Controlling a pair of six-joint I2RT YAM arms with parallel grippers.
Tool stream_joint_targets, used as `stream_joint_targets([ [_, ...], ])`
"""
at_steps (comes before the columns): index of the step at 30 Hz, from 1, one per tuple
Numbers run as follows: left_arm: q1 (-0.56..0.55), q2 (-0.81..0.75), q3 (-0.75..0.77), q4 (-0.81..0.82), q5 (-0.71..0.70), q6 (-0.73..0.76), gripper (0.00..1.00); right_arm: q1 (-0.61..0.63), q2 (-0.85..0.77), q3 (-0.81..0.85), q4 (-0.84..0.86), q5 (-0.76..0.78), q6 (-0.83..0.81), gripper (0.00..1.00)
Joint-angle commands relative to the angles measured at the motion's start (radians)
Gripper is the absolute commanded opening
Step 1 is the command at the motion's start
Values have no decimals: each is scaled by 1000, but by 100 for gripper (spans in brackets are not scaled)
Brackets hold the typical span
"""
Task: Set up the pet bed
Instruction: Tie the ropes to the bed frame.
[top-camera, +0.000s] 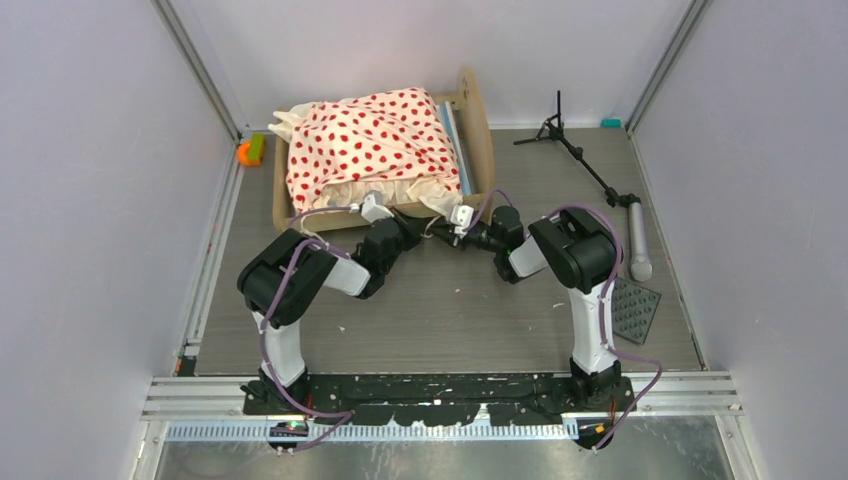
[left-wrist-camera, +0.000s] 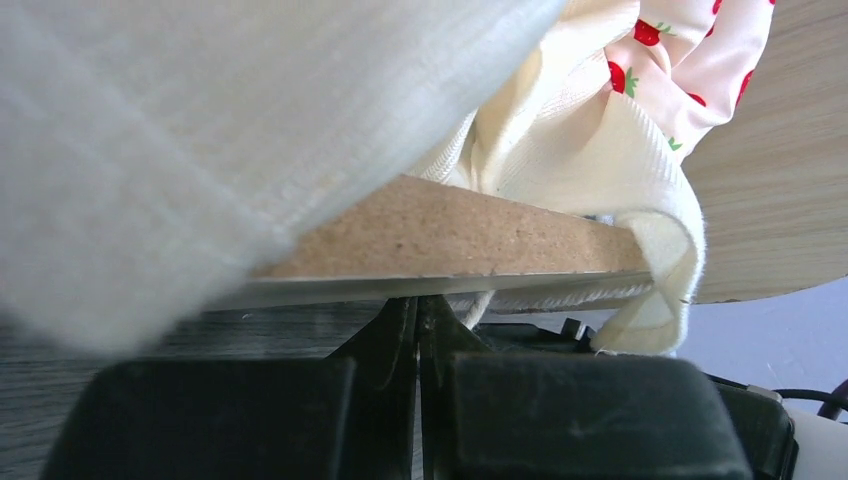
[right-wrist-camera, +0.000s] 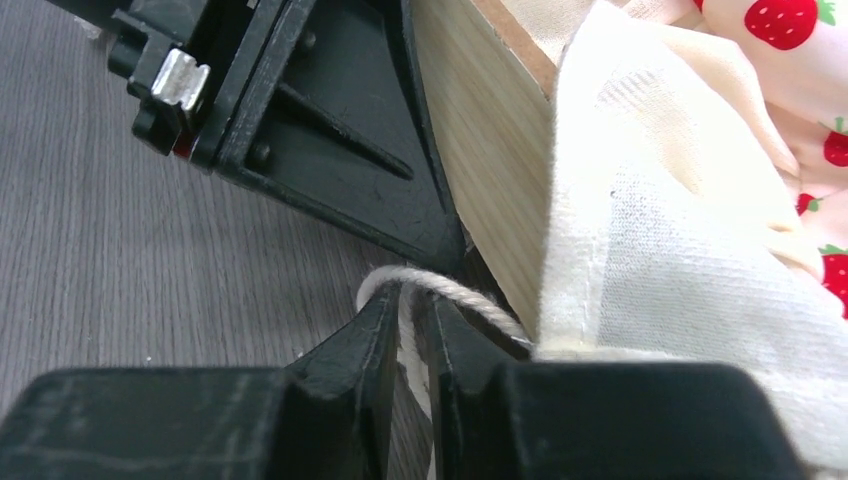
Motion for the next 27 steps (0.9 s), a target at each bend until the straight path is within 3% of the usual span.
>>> stream_joint_targets([
  [1,4,-5,21,71,-29,8,0,-7,-87,-33,28,35,-6,27],
  [8,4,-19,21,61,-34,26,0,-10,-193,-107,-51,141,9,45],
  [11,5,-25,21,56,-34,32,0,-11,-230,-130,-95,182,34,46],
  [16,4,-32,18,53,-30,39,0,-18,-319,-86,-454,215,-41,47],
  [19,5,-37,19,51,-28,42,0,-18,-351,-31,-675,248,-113,54],
  [27,5,-45,23,49,-27,46,0,-18,-316,30,-786,297,-108,55],
])
